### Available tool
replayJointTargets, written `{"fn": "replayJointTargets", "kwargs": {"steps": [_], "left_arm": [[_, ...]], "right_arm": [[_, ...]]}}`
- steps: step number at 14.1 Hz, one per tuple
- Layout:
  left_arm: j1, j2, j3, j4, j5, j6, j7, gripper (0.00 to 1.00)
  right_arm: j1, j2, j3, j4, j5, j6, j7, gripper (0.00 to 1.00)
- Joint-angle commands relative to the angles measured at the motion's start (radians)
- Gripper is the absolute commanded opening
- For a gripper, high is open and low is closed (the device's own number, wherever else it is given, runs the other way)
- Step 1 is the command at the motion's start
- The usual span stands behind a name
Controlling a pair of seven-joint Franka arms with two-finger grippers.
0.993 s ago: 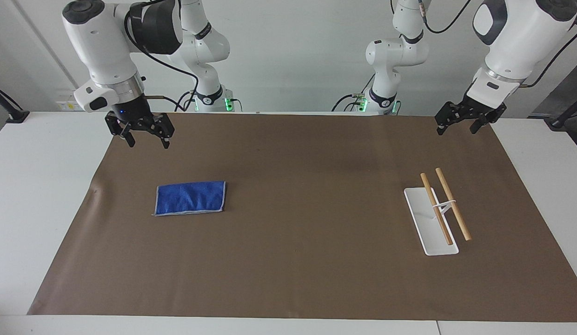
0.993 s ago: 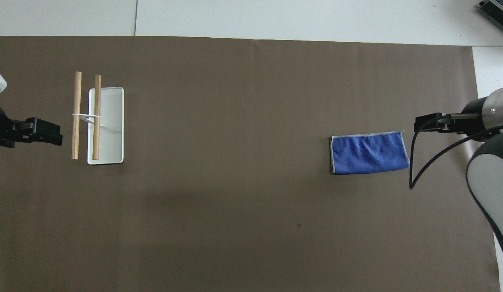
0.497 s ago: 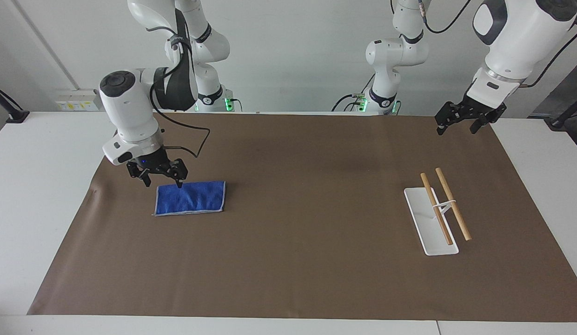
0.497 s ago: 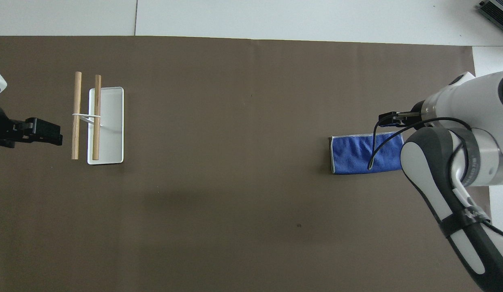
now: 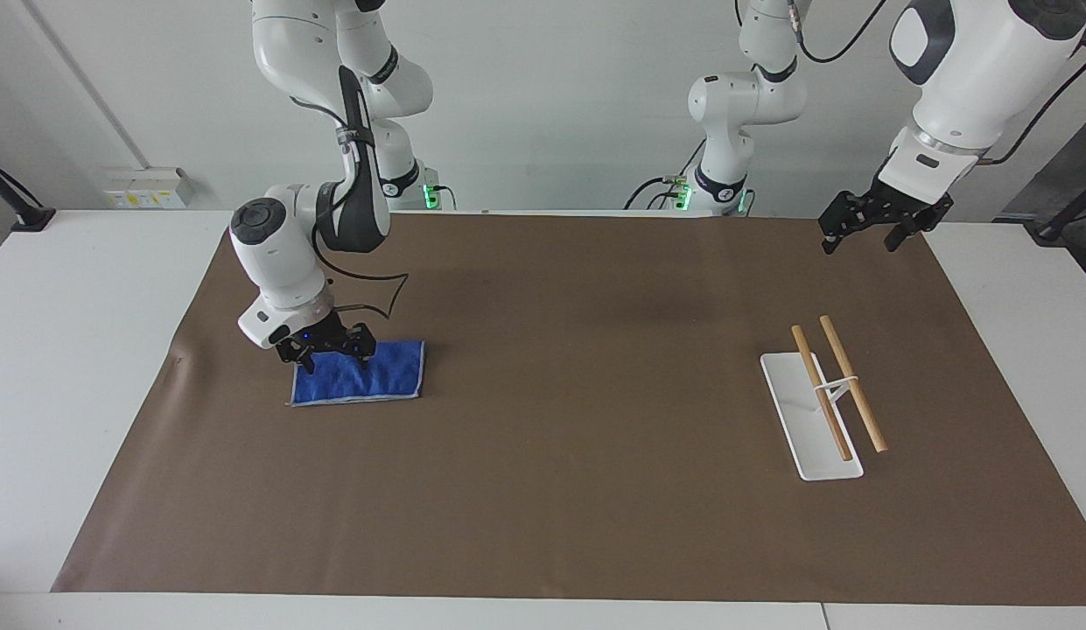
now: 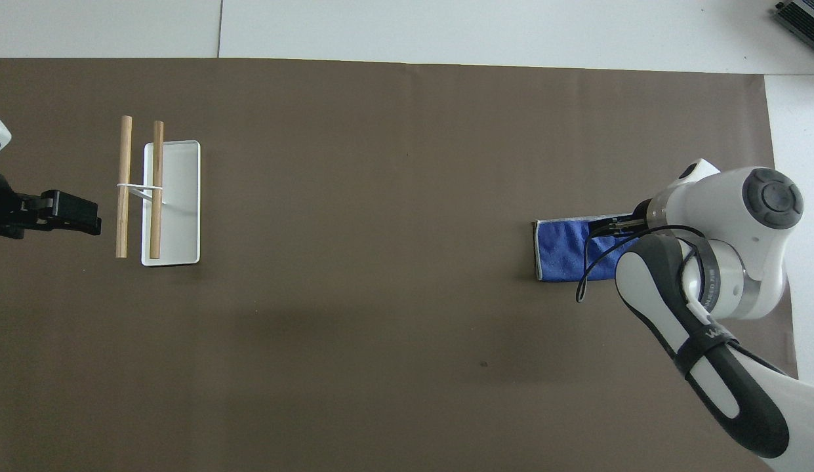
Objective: Right arm passes towel to left arm to hang
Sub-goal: 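Reach the right gripper down to the blue towel and pinch its edge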
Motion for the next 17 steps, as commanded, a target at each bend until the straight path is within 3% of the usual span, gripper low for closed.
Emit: {"fn": "replayJointTargets", "kwargs": {"steps": [1,10,11,12,14,15,17], "left_arm": [[0.003,-0.022,0.003,-0.025,-0.011,0.006,0.0,1.0],[0.003,-0.022,0.003,-0.025,-0.011,0.006,0.0,1.0],[0.003,-0.022,0.003,-0.025,-0.011,0.006,0.0,1.0],[0.002,-0.022,0.003,-0.025,-0.011,0.006,0.0,1.0],[0.003,-0.022,0.003,-0.025,-0.011,0.006,0.0,1.0],[0.002,-0.022,0.003,-0.025,-0.011,0.006,0.0,1.0],[0.003,-0.022,0.003,-0.024,-0.011,0.006,0.0,1.0]], "right_arm": [[-0.012,0.002,0.005,-0.078,0.036,0.118,-0.053,1.0],[-0.007,0.028,0.005,-0.126,0.036,0.161,-0.081,1.0],[-0.007,0.035,0.005,-0.131,0.036,0.175,-0.104,0.96],[-0.01,0.037,0.005,-0.135,0.036,0.19,-0.116,0.71],[-0.01,0.037,0.005,-0.135,0.036,0.189,-0.106,0.13],[-0.01,0.038,0.005,-0.131,0.036,0.189,-0.098,0.0],[-0.007,0.037,0.005,-0.114,0.036,0.18,-0.084,0.0]]}}
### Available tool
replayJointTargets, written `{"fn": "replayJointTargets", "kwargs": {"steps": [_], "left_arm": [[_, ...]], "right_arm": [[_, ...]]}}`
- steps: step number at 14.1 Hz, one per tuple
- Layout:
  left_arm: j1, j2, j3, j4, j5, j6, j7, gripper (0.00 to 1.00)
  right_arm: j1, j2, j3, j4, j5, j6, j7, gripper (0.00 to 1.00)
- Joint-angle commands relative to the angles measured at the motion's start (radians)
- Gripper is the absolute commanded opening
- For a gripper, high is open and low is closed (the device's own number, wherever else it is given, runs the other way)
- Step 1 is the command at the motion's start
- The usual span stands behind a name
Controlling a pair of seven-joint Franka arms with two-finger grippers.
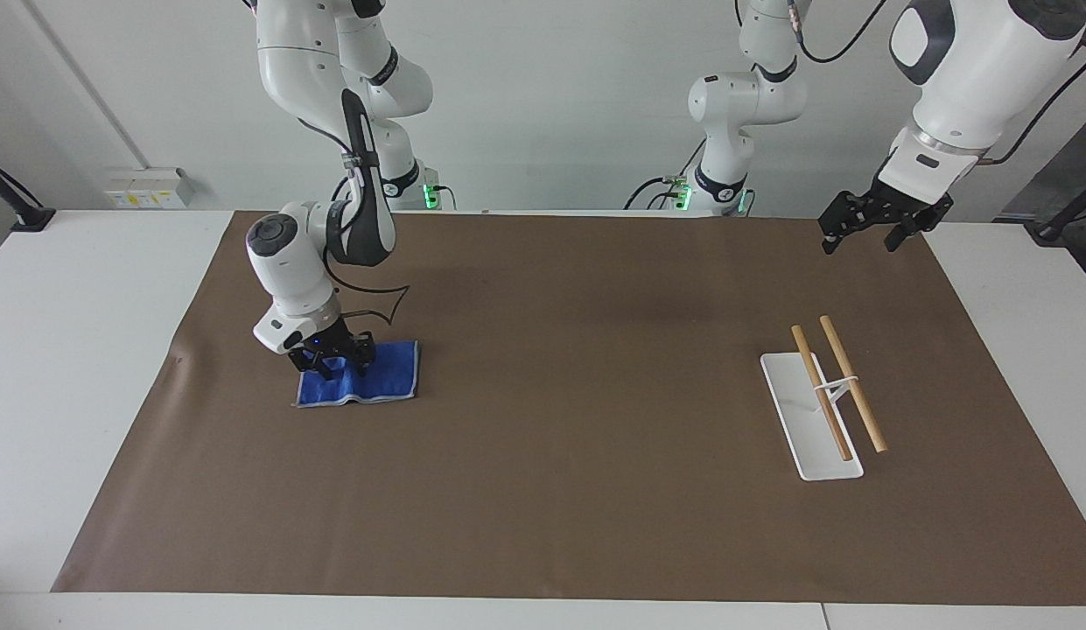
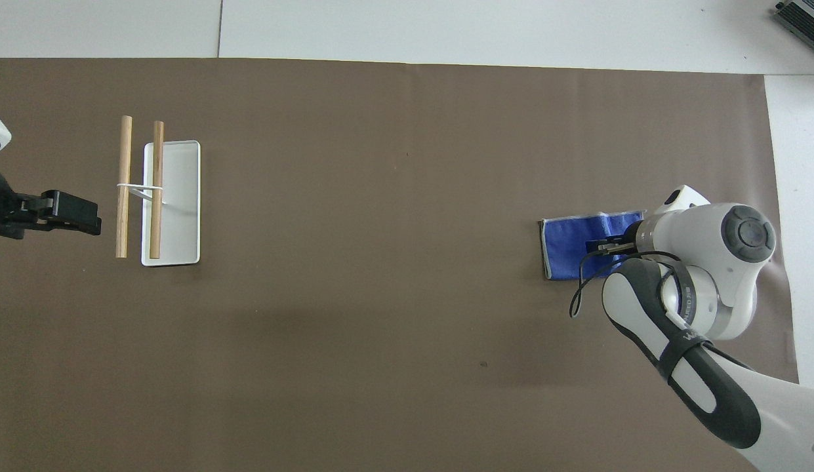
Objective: Right arm passes towel to left arm to hang
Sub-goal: 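Reach the right gripper down to the blue towel and pinch its edge, then lift the blue towel with the right gripper toward the table center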
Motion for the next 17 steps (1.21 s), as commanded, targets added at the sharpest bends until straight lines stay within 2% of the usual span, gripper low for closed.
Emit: {"fn": "replayJointTargets", "kwargs": {"steps": [1,7,9,12,17], "left_arm": [[0.002,-0.022,0.003,-0.025,-0.011,0.006,0.0,1.0],[0.003,-0.022,0.003,-0.024,-0.011,0.006,0.0,1.0],[0.003,-0.024,0.003,-0.025,-0.011,0.006,0.0,1.0],[0.003,-0.022,0.003,-0.025,-0.011,0.006,0.0,1.0],[0.003,-0.022,0.003,-0.024,-0.011,0.006,0.0,1.0]], "right_arm": [[0.005,0.007,0.003,0.01,0.023,0.008,0.004,0.0],[0.008,-0.048,0.026,0.144,0.024,-0.175,0.049,0.0],[0.008,-0.061,0.04,0.196,0.064,-0.231,0.064,0.0],[0.008,-0.065,0.06,0.286,0.185,-0.299,0.083,0.0],[0.016,-0.052,0.12,0.349,0.472,-0.288,0.251,0.0]]}}
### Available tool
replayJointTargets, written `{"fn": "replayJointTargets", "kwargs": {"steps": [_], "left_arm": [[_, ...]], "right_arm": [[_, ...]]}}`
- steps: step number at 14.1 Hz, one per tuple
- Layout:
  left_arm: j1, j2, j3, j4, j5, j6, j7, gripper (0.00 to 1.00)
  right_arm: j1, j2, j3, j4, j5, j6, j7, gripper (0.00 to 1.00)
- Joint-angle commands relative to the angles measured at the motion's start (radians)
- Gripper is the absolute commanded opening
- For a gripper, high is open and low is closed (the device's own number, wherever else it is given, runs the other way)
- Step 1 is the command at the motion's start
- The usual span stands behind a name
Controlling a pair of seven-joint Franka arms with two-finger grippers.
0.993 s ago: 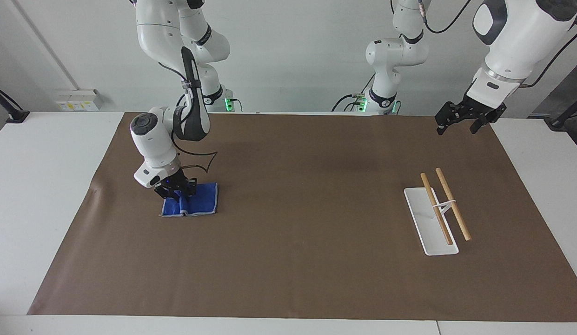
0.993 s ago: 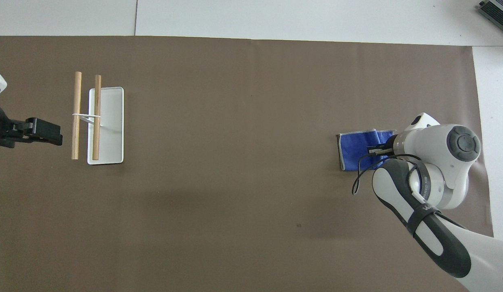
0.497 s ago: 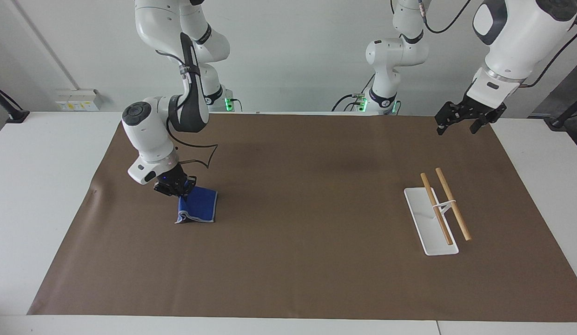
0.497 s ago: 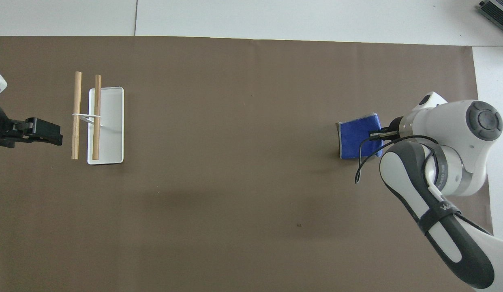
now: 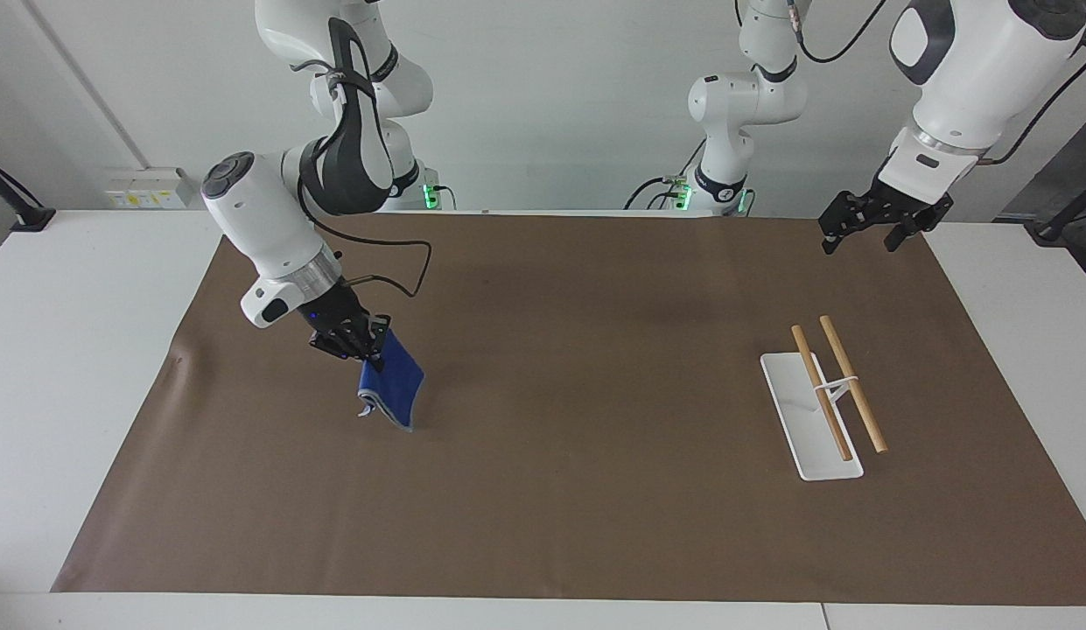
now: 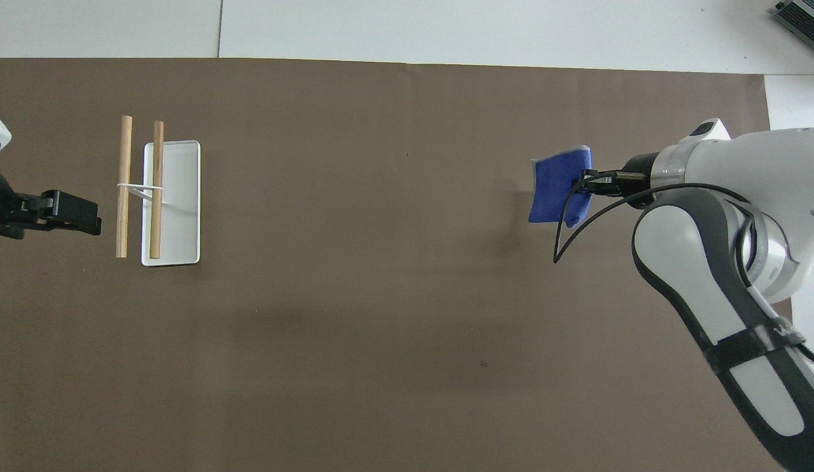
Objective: Right arm passes towel to left arm to hang
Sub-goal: 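Lift the blue towel with the right gripper toward the table center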
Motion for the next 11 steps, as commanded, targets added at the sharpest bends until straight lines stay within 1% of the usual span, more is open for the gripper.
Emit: {"fn": "replayJointTargets", "kwargs": {"steps": [1,2,6,8,11], "left_arm": [[0.003,-0.022,0.003,-0.024,-0.011,0.006,0.0,1.0],[0.002,-0.022,0.003,-0.025,-0.011,0.006,0.0,1.0],[0.003,-0.022,0.003,-0.025,-0.011,0.006,0.0,1.0],[0.003,-0.023,0.003,-0.025,-0.011,0.006,0.0,1.0],[0.002,-0.022,0.003,-0.025,-0.011,0.006,0.0,1.0]], "right_arm": [[0.019,0.019,0.039,0.037,0.134,0.004,0.127,0.0],[0.053,0.019,0.042,0.037,0.184,0.024,0.184,0.0],[0.209,0.026,0.044,0.035,0.382,0.2,0.477,0.0],[0.265,0.028,0.042,0.035,0.543,0.269,0.522,0.0],[0.317,0.03,0.044,0.037,0.764,0.309,0.54,0.0]]}}
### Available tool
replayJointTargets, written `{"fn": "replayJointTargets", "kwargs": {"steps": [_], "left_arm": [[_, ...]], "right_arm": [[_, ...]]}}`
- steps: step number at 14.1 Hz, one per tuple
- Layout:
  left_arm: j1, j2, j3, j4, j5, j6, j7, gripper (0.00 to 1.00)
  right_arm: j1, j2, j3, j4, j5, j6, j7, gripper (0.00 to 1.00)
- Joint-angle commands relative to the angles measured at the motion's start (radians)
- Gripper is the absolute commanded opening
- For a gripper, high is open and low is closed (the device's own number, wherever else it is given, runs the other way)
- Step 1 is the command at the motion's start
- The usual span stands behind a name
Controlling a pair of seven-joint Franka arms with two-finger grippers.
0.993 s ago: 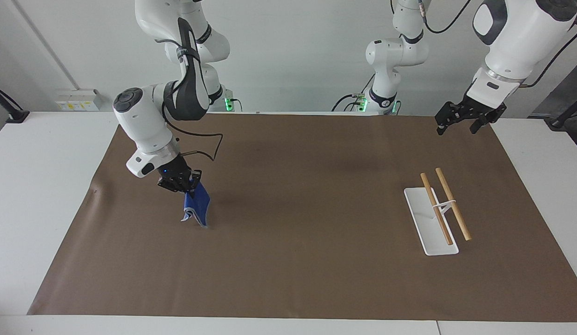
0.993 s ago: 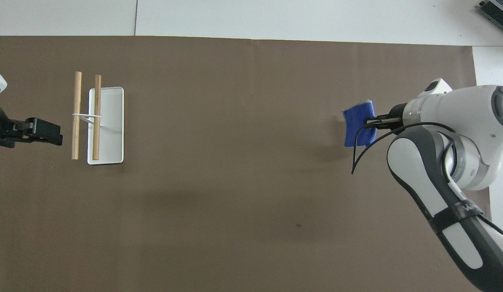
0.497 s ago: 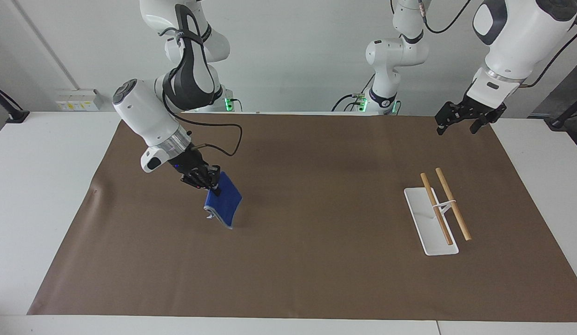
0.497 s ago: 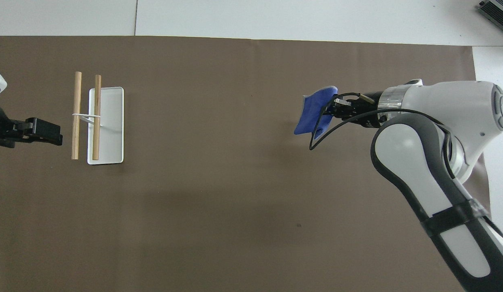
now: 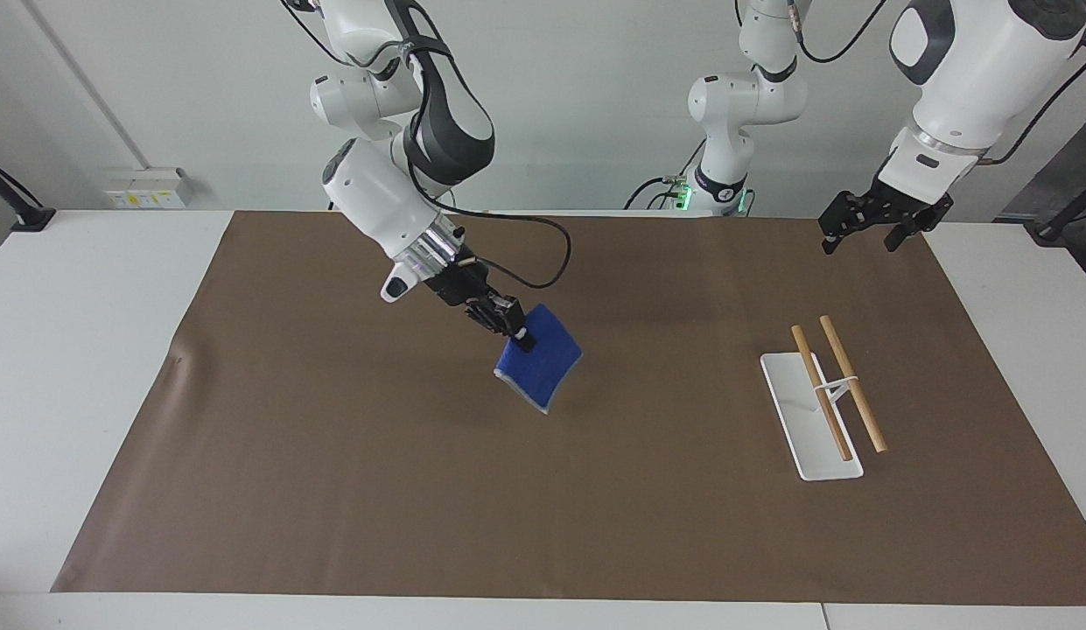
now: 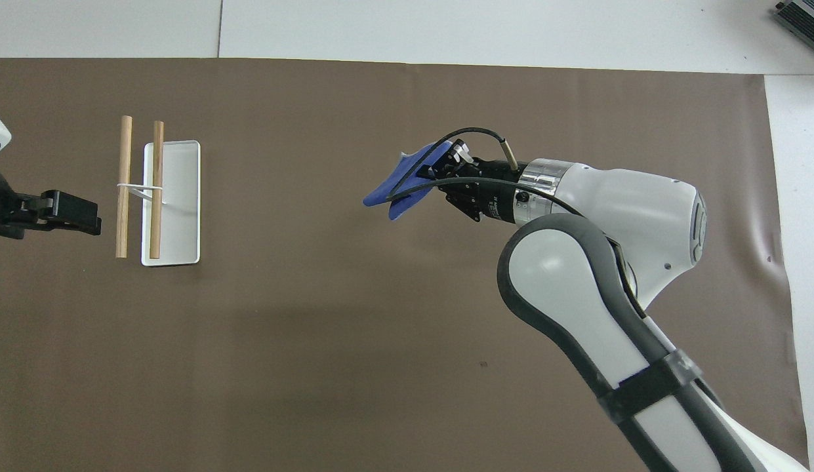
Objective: Right arm passes towel to left arm to hang
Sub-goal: 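Lift the blue towel with the right gripper toward the table center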
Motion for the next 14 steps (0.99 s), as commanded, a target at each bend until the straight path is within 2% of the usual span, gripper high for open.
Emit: {"fn": "replayJointTargets", "kwargs": {"steps": [1,4,7,10,14], "left_arm": [[0.002,-0.022,0.003,-0.025,-0.011,0.006,0.0,1.0],[0.003,-0.022,0.003,-0.024,-0.011,0.006,0.0,1.0],[0.003,-0.022,0.003,-0.025,-0.011,0.006,-0.002,1.0],[0.0,-0.022,0.003,-0.025,-0.011,0.007,-0.002,1.0],[0.0,-0.025,0.001,-0.035,-0.011,0.015,-0.029,1.0]], "right_arm": [[0.033,0.01,-0.002,0.017,0.179,0.053,0.041,0.0],[0.086,0.01,-0.002,0.038,0.351,0.115,0.081,0.0],[0.149,0.014,0.0,0.046,0.371,0.167,0.13,0.0],[0.186,0.05,-0.002,0.102,0.391,0.207,0.214,0.0],[0.191,0.059,0.006,0.118,0.397,0.222,0.219,0.0]]}}
